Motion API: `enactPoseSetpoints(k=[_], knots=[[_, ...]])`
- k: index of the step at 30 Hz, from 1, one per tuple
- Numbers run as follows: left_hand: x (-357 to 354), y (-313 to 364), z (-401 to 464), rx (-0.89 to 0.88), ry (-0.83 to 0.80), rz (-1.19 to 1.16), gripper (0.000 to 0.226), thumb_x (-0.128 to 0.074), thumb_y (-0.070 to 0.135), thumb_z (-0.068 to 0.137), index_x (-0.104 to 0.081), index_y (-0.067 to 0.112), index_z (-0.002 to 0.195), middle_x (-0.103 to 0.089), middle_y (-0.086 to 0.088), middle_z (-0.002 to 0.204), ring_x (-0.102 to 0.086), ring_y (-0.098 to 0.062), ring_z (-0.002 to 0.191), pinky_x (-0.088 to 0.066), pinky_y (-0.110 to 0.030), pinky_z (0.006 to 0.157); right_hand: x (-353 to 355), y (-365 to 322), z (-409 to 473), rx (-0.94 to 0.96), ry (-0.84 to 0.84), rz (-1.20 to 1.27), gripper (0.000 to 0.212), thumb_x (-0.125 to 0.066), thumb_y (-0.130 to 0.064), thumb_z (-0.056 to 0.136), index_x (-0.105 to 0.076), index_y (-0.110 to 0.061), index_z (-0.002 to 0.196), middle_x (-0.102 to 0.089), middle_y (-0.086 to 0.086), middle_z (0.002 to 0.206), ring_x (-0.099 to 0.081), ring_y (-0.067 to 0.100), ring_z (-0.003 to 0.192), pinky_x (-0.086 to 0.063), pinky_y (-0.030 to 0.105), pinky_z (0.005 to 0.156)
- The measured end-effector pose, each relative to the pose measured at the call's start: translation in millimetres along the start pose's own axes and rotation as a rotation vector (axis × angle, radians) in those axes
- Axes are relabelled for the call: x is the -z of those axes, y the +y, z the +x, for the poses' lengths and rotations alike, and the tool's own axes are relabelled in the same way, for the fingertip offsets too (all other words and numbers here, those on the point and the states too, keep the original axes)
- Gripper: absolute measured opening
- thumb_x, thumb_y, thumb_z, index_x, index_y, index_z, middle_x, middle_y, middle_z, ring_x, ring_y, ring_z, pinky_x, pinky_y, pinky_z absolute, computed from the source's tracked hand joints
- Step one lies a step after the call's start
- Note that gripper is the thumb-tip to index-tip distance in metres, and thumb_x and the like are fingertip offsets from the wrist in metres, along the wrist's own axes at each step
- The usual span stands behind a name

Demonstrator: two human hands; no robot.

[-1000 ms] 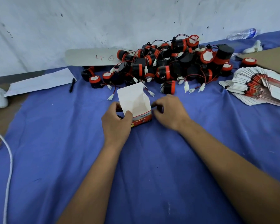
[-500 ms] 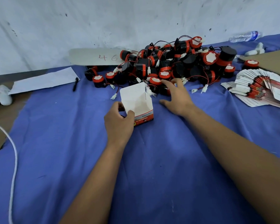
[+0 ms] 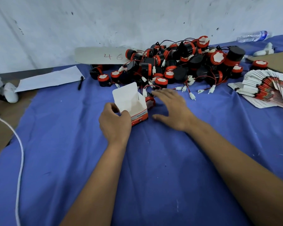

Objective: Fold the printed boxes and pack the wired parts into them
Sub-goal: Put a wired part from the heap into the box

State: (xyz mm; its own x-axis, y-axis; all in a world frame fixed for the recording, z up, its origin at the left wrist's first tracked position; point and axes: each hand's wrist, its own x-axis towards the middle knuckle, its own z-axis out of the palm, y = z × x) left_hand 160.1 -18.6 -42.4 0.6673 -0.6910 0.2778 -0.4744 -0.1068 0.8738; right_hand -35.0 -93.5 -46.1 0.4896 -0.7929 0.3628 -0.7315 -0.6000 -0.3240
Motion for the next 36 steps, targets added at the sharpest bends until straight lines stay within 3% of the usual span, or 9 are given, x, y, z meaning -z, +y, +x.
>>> enactPoseSetpoints(k=[3,7,12,16,24,26,30,34,36], knots=[[1,0,1,0.006,0.017,-0.009,0.016,-0.057,0.004,0.080,-0.056,0.015,0.091,-0.058,0.011,0.082,-0.054,-0.008,0.074,-0.037,-0.026,0.056,-14,-7,2,0.050,-0.051,0.031,0.087,-0.066,-0.051,0.092,-0.018,-0.029,0.161,-0.031,-0.004,0.163,-0.030,0.019,0.149,-0.024,0.050,0.118],[6,-2,4,0.015,0.134,-0.025,0.020,-0.053,-0.001,0.079,-0.054,0.015,0.091,-0.054,0.013,0.081,-0.053,-0.012,0.076,-0.038,-0.021,0.059,-18,-10,11,0.005,0.055,-0.171,0.084,-0.064,-0.068,0.083,-0.034,-0.032,0.153,-0.047,-0.003,0.127,-0.038,0.024,0.118,-0.027,0.037,0.087],[12,-6,12,0.081,0.195,-0.042,0.024,-0.051,-0.004,0.079,-0.055,0.016,0.091,-0.057,0.011,0.084,-0.054,-0.016,0.081,-0.043,-0.030,0.067,-18,-19,24,0.058,0.024,-0.019,0.066,-0.073,-0.057,0.080,-0.046,-0.023,0.130,-0.055,-0.002,0.127,-0.049,0.023,0.123,-0.026,0.042,0.106],[15,-12,19,0.115,0.220,-0.060,0.022,-0.052,-0.004,0.079,-0.058,0.012,0.092,-0.052,0.012,0.076,-0.048,-0.009,0.066,-0.040,-0.029,0.063,-13,-27,18,0.001,-0.009,-0.058,0.049,-0.061,-0.063,0.089,-0.050,-0.020,0.110,-0.060,-0.006,0.099,-0.059,0.022,0.092,-0.036,0.041,0.084],[0,-6,10,-0.093,-0.137,-0.078,0.016,-0.060,0.007,0.085,-0.062,0.022,0.080,-0.062,0.010,0.073,-0.056,-0.008,0.066,-0.040,-0.019,0.055,38,-83,-12,0.108,0.122,0.768,0.034,-0.057,-0.041,0.101,-0.058,-0.015,0.122,-0.068,-0.008,0.102,-0.065,0.016,0.094,-0.054,0.039,0.080],[-3,-1,3,-0.132,-0.201,-0.112,0.024,-0.063,0.009,0.088,-0.062,0.032,0.083,-0.067,0.010,0.078,-0.060,-0.008,0.071,-0.043,-0.016,0.060,43,-97,-5,0.122,0.025,0.702,0.032,-0.056,-0.042,0.100,-0.061,-0.016,0.118,-0.067,-0.014,0.100,-0.062,0.007,0.093,-0.051,0.029,0.079],[1,1,1,-0.153,-0.270,-0.116,0.024,-0.079,0.014,0.084,-0.070,0.036,0.088,-0.069,0.020,0.078,-0.067,0.003,0.077,-0.051,-0.014,0.064,41,-90,7,0.084,-0.071,0.305,0.030,-0.051,-0.038,0.104,-0.067,-0.014,0.115,-0.068,-0.001,0.112,-0.055,0.021,0.109,-0.042,0.039,0.100],[2,0,1,-0.166,-0.280,-0.107,0.022,-0.073,-0.005,0.078,-0.073,0.013,0.092,-0.074,0.001,0.084,-0.067,-0.017,0.080,-0.056,-0.039,0.070,42,-75,3,-0.042,0.000,0.126,0.028,-0.047,-0.033,0.106,-0.070,-0.017,0.102,-0.063,-0.002,0.106,-0.042,0.024,0.108,-0.036,0.043,0.100],[-1,1,0,-0.148,-0.288,-0.115,0.027,-0.071,-0.006,0.078,-0.069,0.020,0.085,-0.069,0.009,0.079,-0.060,-0.004,0.071,-0.049,-0.027,0.063,41,-77,0,-0.016,0.057,0.107,0.029,-0.042,-0.039,0.106,-0.067,-0.025,0.112,-0.063,-0.009,0.113,-0.040,0.018,0.110,-0.033,0.042,0.097]])
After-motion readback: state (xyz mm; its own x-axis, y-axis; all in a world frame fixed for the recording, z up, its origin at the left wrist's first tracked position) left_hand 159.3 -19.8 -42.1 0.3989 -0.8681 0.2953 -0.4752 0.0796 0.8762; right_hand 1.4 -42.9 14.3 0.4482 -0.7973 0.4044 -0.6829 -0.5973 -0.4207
